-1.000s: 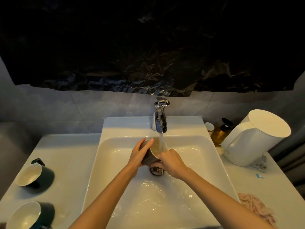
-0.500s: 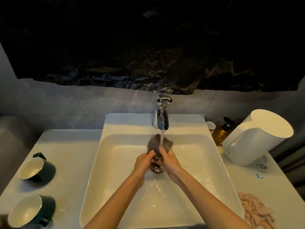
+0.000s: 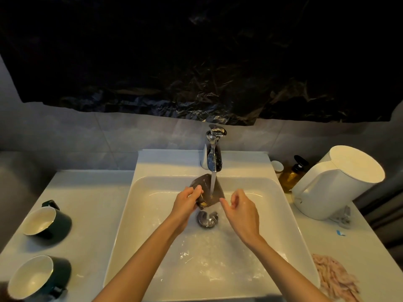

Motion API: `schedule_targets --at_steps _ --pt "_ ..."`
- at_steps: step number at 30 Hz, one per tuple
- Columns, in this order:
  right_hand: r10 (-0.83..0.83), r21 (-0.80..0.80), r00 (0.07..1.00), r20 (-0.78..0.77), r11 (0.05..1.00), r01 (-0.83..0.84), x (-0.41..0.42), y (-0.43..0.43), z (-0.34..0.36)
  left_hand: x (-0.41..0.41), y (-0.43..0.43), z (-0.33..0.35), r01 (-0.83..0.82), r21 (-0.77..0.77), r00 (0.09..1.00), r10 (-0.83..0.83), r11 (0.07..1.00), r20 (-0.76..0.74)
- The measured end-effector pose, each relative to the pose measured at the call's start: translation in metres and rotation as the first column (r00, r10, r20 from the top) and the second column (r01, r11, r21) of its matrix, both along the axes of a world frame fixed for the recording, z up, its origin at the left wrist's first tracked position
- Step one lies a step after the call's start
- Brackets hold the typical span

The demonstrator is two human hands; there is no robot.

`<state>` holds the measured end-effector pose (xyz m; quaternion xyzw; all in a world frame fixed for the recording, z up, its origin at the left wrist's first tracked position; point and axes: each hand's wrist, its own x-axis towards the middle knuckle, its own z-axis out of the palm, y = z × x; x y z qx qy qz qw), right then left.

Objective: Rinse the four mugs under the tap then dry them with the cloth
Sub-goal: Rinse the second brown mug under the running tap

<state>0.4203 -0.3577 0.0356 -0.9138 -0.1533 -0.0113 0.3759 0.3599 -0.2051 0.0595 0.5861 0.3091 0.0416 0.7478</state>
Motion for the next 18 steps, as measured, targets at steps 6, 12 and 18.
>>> schedule_targets --at_steps 6,12,18 --pt "0.316 -0.033 0.949 -0.014 0.948 -0.316 0.004 0.043 0.000 0.001 0.000 0.010 0.111 0.060 0.994 -0.111 0.992 0.001" --pt "0.058 0.058 0.993 -0.101 0.997 -0.052 0.012 0.072 0.007 0.002 0.000 0.006 0.083 0.034 0.997 -0.083 0.996 0.000" --pt "0.178 0.096 0.982 -0.068 0.981 -0.171 0.005 0.069 -0.009 0.002 0.002 0.006 0.028 0.021 1.000 -0.028 0.999 0.013"
